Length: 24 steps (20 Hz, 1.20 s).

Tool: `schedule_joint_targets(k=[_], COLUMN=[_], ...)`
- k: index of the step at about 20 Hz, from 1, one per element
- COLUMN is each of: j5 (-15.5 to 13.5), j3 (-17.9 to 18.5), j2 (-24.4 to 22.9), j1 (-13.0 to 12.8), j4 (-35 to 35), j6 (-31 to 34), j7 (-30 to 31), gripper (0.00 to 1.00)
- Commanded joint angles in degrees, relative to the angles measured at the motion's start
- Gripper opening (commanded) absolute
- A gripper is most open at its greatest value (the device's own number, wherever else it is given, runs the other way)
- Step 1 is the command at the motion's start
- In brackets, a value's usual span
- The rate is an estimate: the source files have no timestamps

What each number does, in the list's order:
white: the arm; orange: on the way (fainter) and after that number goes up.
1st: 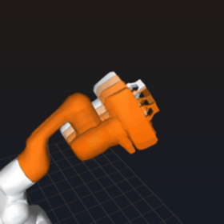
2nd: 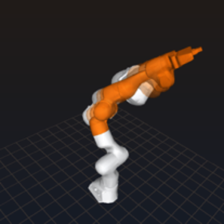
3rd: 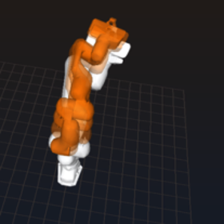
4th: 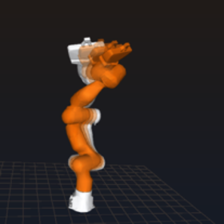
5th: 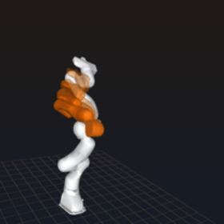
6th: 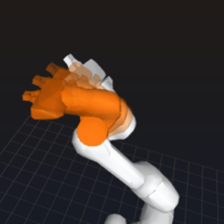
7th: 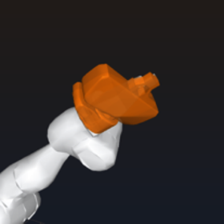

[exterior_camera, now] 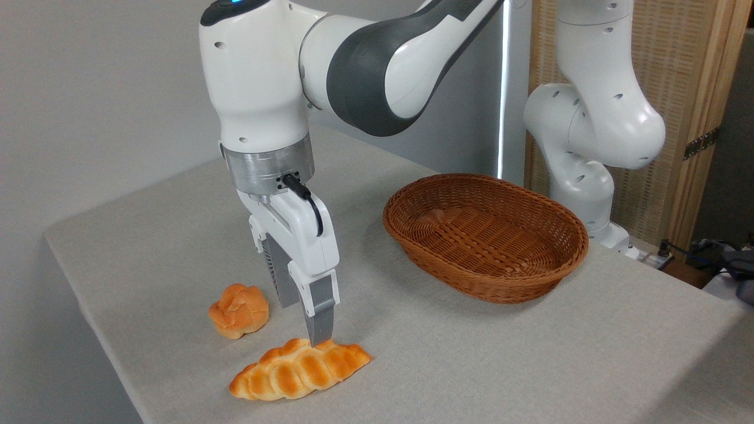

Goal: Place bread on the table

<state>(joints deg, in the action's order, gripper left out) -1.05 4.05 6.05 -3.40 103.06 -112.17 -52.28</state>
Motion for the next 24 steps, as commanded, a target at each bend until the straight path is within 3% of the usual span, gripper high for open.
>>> schedule_joint_targets(k=[1, 4, 11, 13, 16, 19, 21, 24], j5=[-0.89, -0.97, -0.71, -0.89, -0.97, -0.45, -0.27, -0.01], j3=[0.17, -0.27, -4.22, -5.1, -5.81, -7.47, -9.4, -9.33], j2=[-0.43, -2.27, -8.43, -8.17, -7.81, -7.81, -7.81, -7.81], j1=[-0.2, -0.2, 0.06, 0.06, 0.15, 0.41, 2.69, 2.88], j4=[-0.75, -0.93, -1.36, -8.36, -12.17, -12.53, -12.53, -12.44], j6=[0.28, 1.5, 11.25, 17.64, 24.0, 24.98, 24.89, 24.89], j7=[3.14, 6.91, 14.64, 17.2, 17.12, 16.95, 16.42, 14.93], gripper=[1.0, 1.0, 1.0, 1.0, 1.0, 1.0, 1.0, 1.0])
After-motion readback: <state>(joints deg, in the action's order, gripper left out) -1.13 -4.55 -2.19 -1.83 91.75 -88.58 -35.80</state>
